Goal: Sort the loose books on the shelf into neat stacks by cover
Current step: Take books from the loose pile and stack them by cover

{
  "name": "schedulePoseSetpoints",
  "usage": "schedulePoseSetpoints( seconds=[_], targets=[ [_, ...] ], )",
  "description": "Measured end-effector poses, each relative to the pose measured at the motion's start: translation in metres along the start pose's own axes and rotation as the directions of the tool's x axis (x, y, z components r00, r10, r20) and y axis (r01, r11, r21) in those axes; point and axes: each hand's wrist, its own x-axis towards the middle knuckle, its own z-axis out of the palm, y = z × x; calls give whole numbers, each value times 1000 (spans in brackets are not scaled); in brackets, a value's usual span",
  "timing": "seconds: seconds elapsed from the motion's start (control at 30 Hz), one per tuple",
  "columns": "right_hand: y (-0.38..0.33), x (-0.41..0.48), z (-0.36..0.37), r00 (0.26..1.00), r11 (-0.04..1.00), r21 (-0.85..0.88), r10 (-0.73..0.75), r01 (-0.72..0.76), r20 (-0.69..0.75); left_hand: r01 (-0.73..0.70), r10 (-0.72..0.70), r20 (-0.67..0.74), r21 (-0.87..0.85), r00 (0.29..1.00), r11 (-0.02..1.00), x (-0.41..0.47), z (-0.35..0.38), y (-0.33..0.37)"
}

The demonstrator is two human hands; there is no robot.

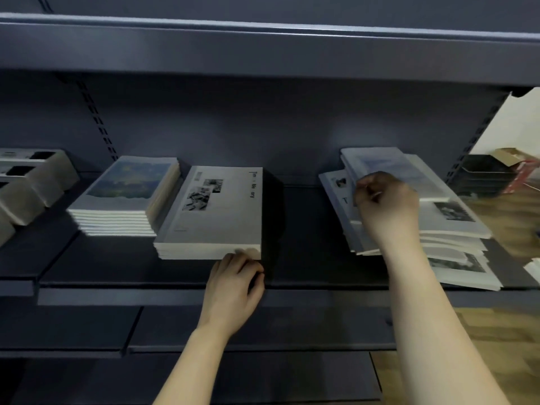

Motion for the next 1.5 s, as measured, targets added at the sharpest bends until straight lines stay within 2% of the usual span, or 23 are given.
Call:
schedulePoseSetpoints(
  seconds=[0.23,0.4,0.53,0.63,0.83,0.93,1.1,1.2,1.3,1.4,1.5],
  targets=[
    [72,38,-45,997,982,-176,70,-74,-28,-14,14,-4,-42,1000,999,18,27,49],
    [122,53,-58,980,959,-226,189,-171,61,-7,6,-19,-24,1000,1000,29,41,73],
    [146,58,-55,982,962,-209,185,-175,28,36,-36,-18,-10,999,999,37,49,80],
    [151,65,-54,977,958,-200,213,-207,7,85,-85,-14,3,996,996,42,53,84],
    [149,74,-51,965,949,-221,248,-226,79,140,-138,-45,40,989,989,45,61,86],
    [150,78,-46,963,946,-256,237,-199,129,144,-141,-55,54,988,988,44,61,87],
    [149,90,-57,941,963,-216,214,-159,263,137,-133,-63,70,989,988,43,60,89],
    [148,94,-61,936,978,-132,194,-161,294,136,-131,-67,66,989,989,43,60,89],
    [149,95,-61,917,964,54,229,-260,328,122,-117,-79,59,990,991,44,59,90],
    [149,94,-58,870,876,248,300,-414,392,103,-99,-81,47,992,994,43,58,89],
    [145,94,-53,868,814,364,309,-453,389,90,-88,-76,28,993,996,41,58,88]
  ],
)
